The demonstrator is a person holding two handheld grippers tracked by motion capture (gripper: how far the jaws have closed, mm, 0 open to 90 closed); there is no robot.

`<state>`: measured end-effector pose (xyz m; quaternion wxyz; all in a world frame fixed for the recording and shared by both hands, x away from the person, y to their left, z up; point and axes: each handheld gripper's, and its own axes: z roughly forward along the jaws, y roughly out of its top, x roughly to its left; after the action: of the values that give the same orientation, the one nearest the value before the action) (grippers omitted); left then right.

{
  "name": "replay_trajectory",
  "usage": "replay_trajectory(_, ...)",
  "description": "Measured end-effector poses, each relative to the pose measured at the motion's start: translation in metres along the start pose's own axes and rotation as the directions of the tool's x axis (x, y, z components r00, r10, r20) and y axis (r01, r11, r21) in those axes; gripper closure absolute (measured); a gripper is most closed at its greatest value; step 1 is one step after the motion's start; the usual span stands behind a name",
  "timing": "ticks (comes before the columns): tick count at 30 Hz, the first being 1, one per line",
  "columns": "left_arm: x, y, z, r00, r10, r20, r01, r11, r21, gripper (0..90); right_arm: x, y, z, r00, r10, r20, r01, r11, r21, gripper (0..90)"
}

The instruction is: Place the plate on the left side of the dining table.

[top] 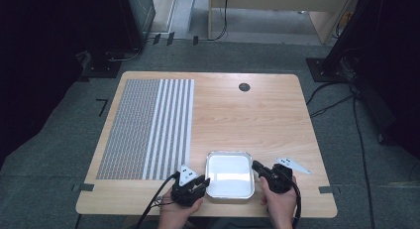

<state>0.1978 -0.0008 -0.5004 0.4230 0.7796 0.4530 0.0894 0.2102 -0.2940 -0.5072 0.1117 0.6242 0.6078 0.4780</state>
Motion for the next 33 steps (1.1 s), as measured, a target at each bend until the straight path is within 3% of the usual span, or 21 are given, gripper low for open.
replay_trajectory(7, 0.0, 0.0, 0.0, 1.0, 0.001, -0.001, -0.001, 1.0, -0.001, 76.1, 0.004, -0.002, 0.002, 0.9995, -0.022, 0.022, 0.022, 0.9997, 0.009, 88.3)
replay_trajectory(12, -0.001, 0.0, 0.0, 1.0, 0.002, -0.004, -0.002, 1.0, -0.002, 76.1, 0.01, -0.005, 0.002, 0.9969, -0.038, 0.069, 0.038, 0.9992, -0.01, 89.4)
replay_trajectory(15, -0.001, 0.0, 0.0, 1.0, 0.0, -0.005, 0.0, 1.0, -0.001, 75.8, 0.013, -0.007, 0.003, 0.9959, -0.003, 0.09, 0.005, 0.9995, -0.031, 90.0)
replay_trajectory(18, -0.001, 0.0, 0.001, 1.0, -0.001, -0.004, 0.001, 1.0, 0.0, 75.4, 0.012, -0.008, 0.003, 0.9957, 0.043, 0.082, -0.039, 0.9979, -0.052, 90.0)
replay_trajectory(25, -0.001, 0.0, 0.001, 1.0, 0.0, -0.007, 0.0, 1.0, 0.002, 73.8, 0.018, -0.008, -0.001, 0.9935, 0.043, 0.105, -0.033, 0.9946, -0.098, 90.0)
replay_trajectory(33, 0.0, 0.0, 0.001, 1.0, -0.002, -0.006, 0.002, 1.0, -0.001, 70.0, 0.018, -0.007, -0.009, 0.9939, 0.072, 0.083, -0.059, 0.988, -0.143, 90.0)
